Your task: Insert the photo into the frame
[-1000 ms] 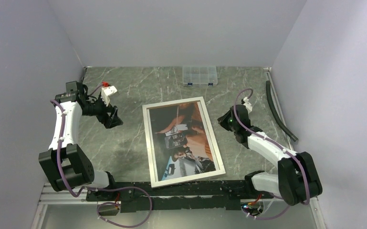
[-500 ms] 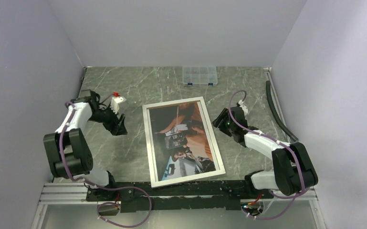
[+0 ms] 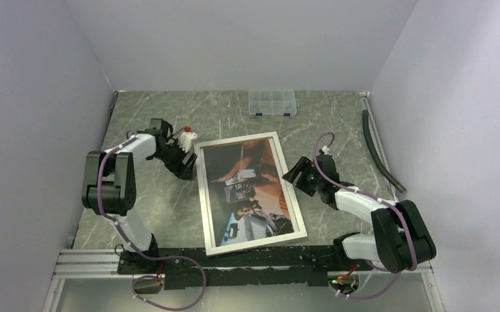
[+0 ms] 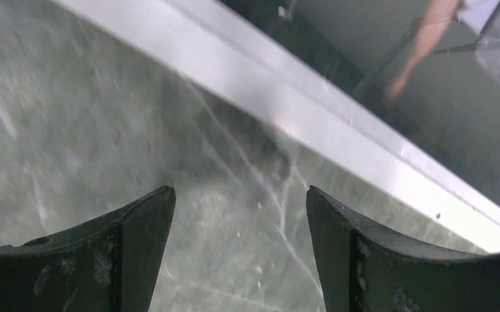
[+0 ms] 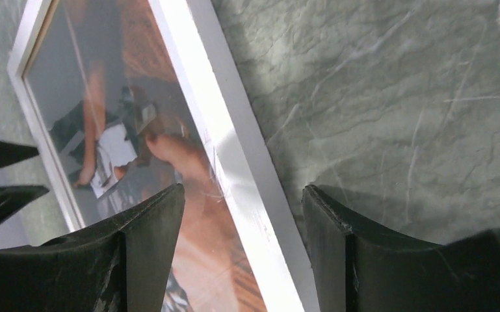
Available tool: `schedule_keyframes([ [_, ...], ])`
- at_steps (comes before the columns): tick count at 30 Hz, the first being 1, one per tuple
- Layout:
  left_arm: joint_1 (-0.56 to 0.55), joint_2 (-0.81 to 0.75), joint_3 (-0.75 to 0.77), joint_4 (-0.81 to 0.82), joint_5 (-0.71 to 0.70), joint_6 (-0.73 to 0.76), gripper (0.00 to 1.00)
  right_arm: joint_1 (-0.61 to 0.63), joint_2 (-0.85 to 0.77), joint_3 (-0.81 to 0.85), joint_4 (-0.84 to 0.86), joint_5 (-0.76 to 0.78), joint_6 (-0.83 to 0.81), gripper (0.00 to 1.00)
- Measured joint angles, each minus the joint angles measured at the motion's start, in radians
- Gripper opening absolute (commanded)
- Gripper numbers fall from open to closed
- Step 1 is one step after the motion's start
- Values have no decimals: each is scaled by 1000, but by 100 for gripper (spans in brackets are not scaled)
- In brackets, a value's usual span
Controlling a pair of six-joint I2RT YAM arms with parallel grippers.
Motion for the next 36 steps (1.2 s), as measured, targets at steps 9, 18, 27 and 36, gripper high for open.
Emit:
schedule_keyframes([
  [9,-98,150,180,57,-38,-113,79,-7,-44,-38,3,-48,40,73],
  [18,-106,276,373,40,-56,-198,85,-11,-1,9,-19,-51,42,75],
  [27,-31,276,431,-56,-45,-248,94,-14,87,171,-117,-55,-2,99],
  [36,245,15,270,29,0,-367,94,-24,-136,211,-180,305,-163,100],
])
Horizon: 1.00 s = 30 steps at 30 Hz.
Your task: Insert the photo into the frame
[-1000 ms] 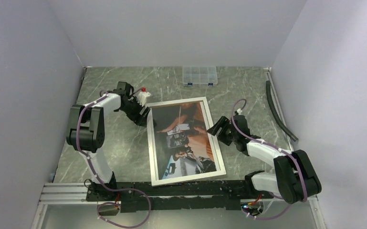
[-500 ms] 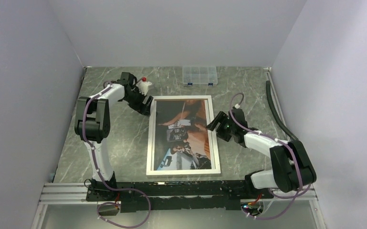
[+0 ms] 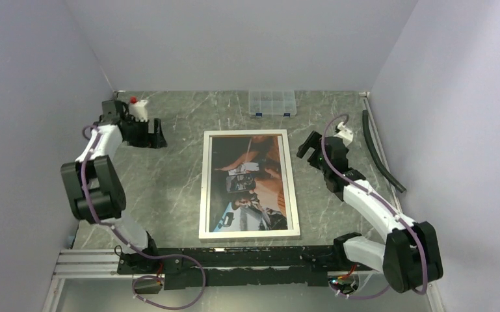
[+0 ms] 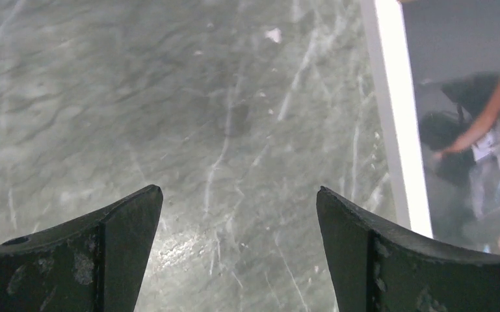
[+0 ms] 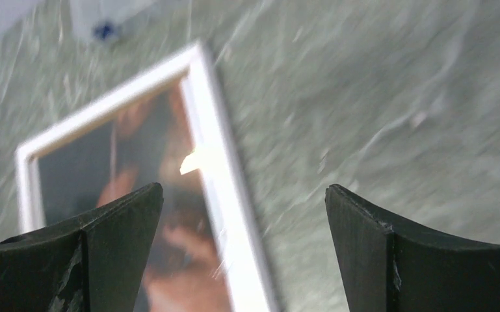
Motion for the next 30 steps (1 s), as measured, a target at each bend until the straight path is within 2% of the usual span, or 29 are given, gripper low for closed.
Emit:
schedule_keyframes([
  [2,39,-90,-132,130,-18,-53,94,-2,-37,-32,75,117,-66,100],
  [7,23,-190,-414,408,-92,-171,94,-13,-81,-232,348,413,-268,100],
  [12,16,-224,-703,791,-124,-232,94,-121,-43,-346,553,512,-389,100],
  [16,16,-239,-868,1111,-134,-278,94,-176,50,-412,790,512,-447,100],
  [21,15,-132,-984,1498,-132,-297,94,-203,232,-442,1030,402,-526,100],
  [24,15,-124,-994,1548,-143,-305,95,-203,312,-470,1161,321,-580,100],
  [30,-32,-118,-933,1534,-211,-305,94,-233,351,-388,1130,248,-592,100],
])
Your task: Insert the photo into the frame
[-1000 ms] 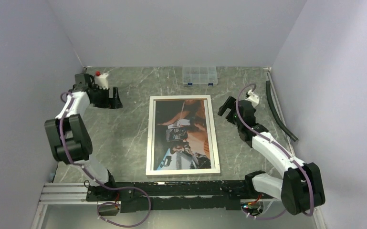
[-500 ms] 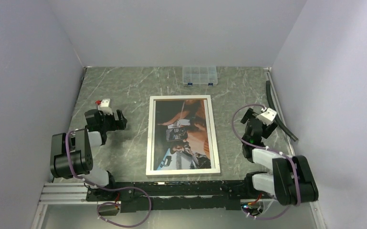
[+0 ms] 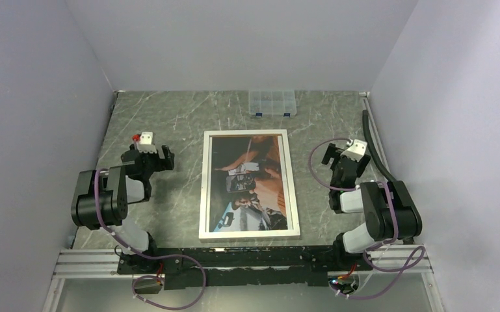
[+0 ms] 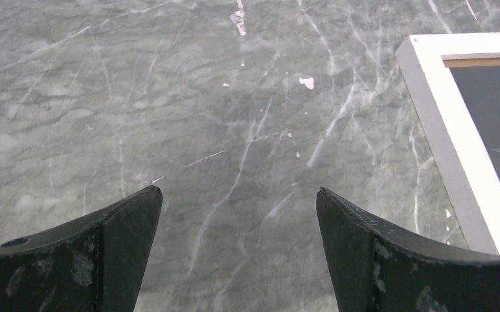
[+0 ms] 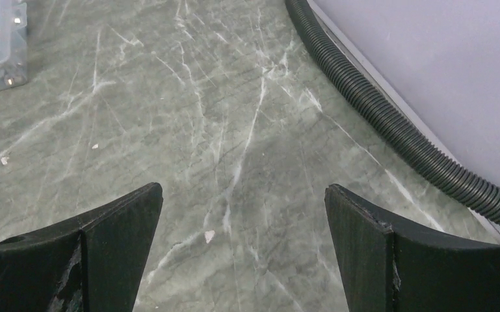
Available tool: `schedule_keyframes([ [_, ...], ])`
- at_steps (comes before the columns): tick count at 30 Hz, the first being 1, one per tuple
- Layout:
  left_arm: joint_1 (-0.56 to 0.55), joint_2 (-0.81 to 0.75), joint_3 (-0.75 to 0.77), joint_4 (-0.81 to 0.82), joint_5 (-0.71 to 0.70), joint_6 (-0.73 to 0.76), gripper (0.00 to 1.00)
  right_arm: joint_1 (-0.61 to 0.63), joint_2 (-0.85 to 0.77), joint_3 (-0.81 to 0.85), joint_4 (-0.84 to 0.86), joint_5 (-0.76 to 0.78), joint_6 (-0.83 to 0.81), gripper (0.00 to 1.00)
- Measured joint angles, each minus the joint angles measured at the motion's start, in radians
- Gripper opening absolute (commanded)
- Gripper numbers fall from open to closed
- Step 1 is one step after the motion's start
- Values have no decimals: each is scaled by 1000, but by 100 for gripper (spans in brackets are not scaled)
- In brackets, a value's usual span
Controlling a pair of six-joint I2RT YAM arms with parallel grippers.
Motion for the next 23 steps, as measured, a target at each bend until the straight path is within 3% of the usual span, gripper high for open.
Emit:
schedule_keyframes([
  [23,-18,0,8,-5,-45,2,94,-3,-2,-5,21,-26,-16,100],
])
